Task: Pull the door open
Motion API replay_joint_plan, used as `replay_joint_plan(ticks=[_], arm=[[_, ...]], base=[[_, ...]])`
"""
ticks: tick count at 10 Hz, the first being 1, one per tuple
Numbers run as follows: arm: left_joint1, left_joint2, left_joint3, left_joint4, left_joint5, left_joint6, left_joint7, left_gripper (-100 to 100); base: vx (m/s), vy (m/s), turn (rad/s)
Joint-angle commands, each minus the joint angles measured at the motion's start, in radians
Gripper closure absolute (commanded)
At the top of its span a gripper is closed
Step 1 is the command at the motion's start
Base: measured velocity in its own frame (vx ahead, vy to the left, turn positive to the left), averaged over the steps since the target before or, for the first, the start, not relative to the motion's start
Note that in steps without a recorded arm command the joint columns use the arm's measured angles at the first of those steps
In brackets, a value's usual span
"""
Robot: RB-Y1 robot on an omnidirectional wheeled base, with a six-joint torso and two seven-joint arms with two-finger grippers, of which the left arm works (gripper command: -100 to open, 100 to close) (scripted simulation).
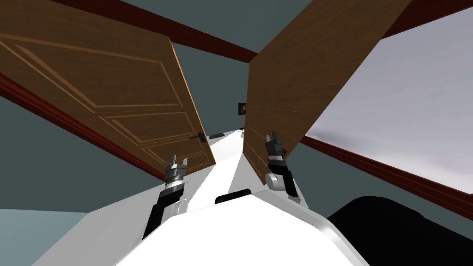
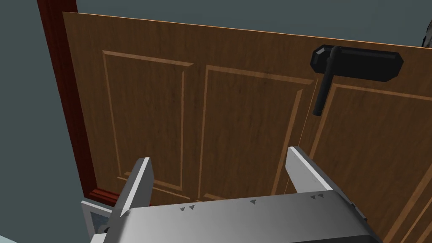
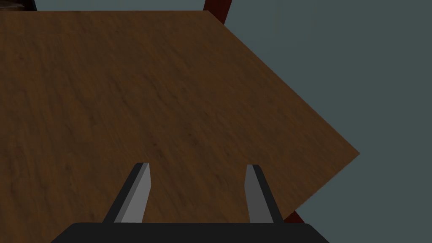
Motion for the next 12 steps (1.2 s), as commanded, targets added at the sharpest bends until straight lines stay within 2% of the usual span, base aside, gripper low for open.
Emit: replay_joint_plan(ticks=[1, 3, 12], arm=[[-0.005, 0.004, 0.011, 0.028, 0.012, 0.009, -0.013, -100], [-0.006, 0.008, 0.019, 0.051, 0.023, 0.015, -0.023, -100], [-0.016, 0.027, 0.083, 0.219, 0.103, 0.061, -0.098, -100]], base=[[0.166, 0.052, -0.07], [0.114, 0.033, -0.059], [0.156, 0.06, -0.096]])
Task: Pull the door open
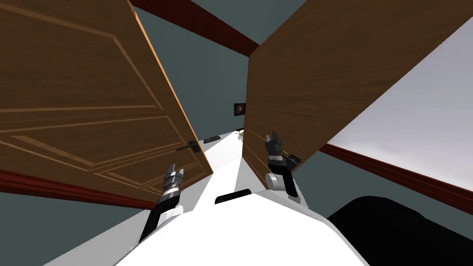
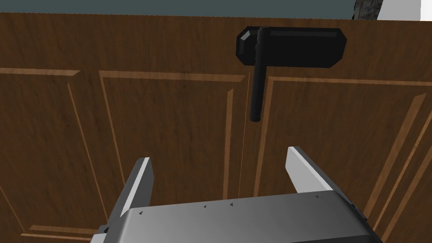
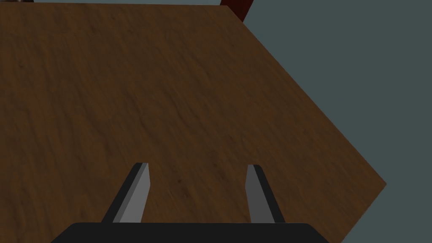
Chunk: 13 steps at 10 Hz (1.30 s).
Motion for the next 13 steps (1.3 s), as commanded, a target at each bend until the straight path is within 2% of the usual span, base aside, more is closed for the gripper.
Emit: replay_joint_plan(ticks=[1, 7, 8, 9, 10, 11, 12, 13], arm=[[-0.002, 0.002, 0.012, 0.028, 0.015, 0.011, -0.015, -100], [-0.008, 0.009, 0.048, 0.123, 0.06, 0.038, -0.058, -100], [-0.008, 0.01, 0.053, 0.135, 0.065, 0.041, -0.063, -100], [-0.003, 0.011, 0.049, 0.123, 0.062, 0.038, -0.056, -100], [-0.014, 0.039, 0.068, 0.156, 0.073, 0.033, -0.037, -100], [-0.018, 0.049, 0.074, 0.167, 0.077, 0.032, -0.03, -100], [-0.027, 0.072, 0.089, 0.193, 0.085, 0.028, -0.014, -100], [-0.031, 0.084, 0.097, 0.206, 0.089, 0.026, -0.005, -100]], base=[[0.184, 0.076, -0.083], [0.205, 0.088, -0.083], [0.167, 0.091, -0.058], [0.067, 0.042, -0.013], [0.122, 0.008, -0.097], [0.166, -0.003, -0.097], [0.169, 0.005, -0.102], [0.142, 0.023, -0.106]])
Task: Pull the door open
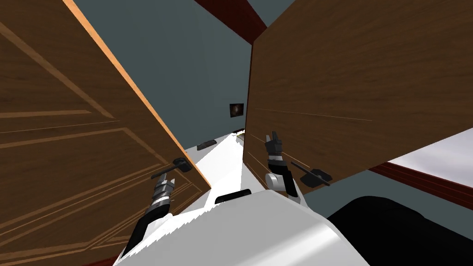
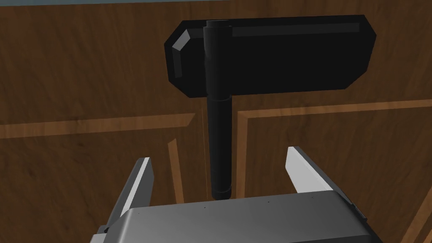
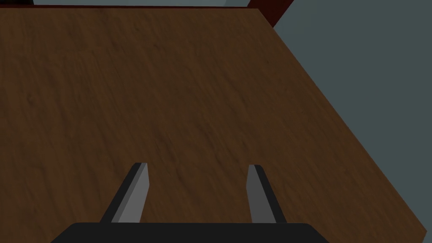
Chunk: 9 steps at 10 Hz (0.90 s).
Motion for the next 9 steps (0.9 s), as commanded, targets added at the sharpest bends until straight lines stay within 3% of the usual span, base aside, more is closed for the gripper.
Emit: replay_joint_plan(ticks=[1, 4, 5, 6, 9], arm=[[-0.012, 0.025, 0.012, 0.036, 0.008, -0.013, 0.02, -100], [-0.035, 0.085, 0.052, 0.104, 0.03, -0.022, 0.063, -100], [-0.042, 0.072, 0.042, 0.108, 0.024, -0.028, 0.052, -100], [-0.042, 0.072, 0.042, 0.108, 0.024, -0.028, 0.052, 100], [-0.042, 0.072, 0.042, 0.108, 0.024, -0.028, 0.052, 100]], base=[[0.114, 0.012, -0.068], [0.154, 0.008, -0.109], [0.079, 0.007, -0.019], [-0.012, 0.0, 0.017], [-0.021, -0.002, -0.006]])
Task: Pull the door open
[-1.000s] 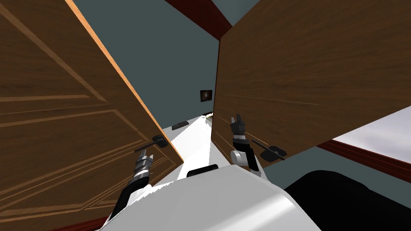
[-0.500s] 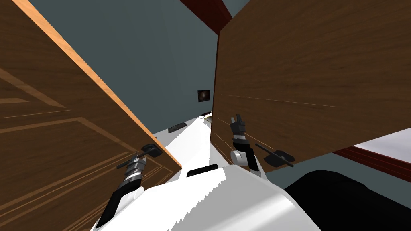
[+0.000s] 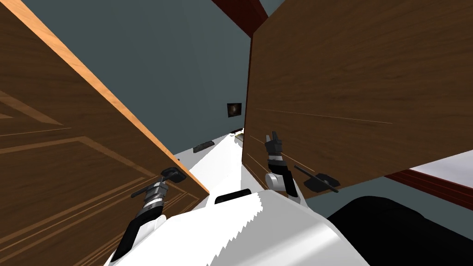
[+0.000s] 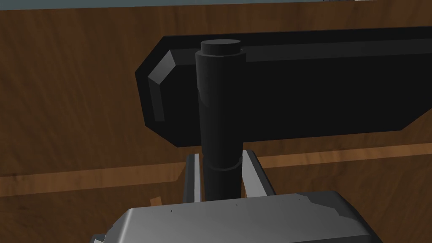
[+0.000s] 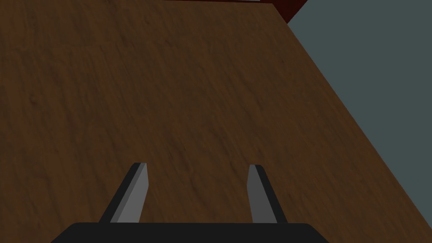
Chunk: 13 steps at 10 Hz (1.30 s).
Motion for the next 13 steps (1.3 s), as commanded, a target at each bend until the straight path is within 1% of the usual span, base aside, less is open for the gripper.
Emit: replay_joint_plan(ticks=[1, 2, 3, 4, 12, 13], arm=[[0.001, 0.0, 0.001, 0.001, 0.0, 0.0, 0.0, 100], [0.001, 0.0, 0.001, 0.001, 0.0, 0.0, 0.0, 100], [0.006, 0.011, -0.012, 0.0, 0.0, -0.005, 0.009, 100], [0.009, 0.018, -0.018, -0.001, 0.001, -0.008, 0.014, 100], [0.041, 0.092, -0.085, -0.008, 0.005, -0.044, 0.07, 100], [0.039, 0.085, -0.082, -0.008, 0.005, -0.037, 0.065, 100]], base=[[-0.008, -0.004, 0.001], [0.0, 0.0, 0.0], [-0.107, 0.007, -0.1], [-0.187, 0.05, -0.147], [-0.22, 0.004, -0.126], [-0.109, 0.004, -0.05]])
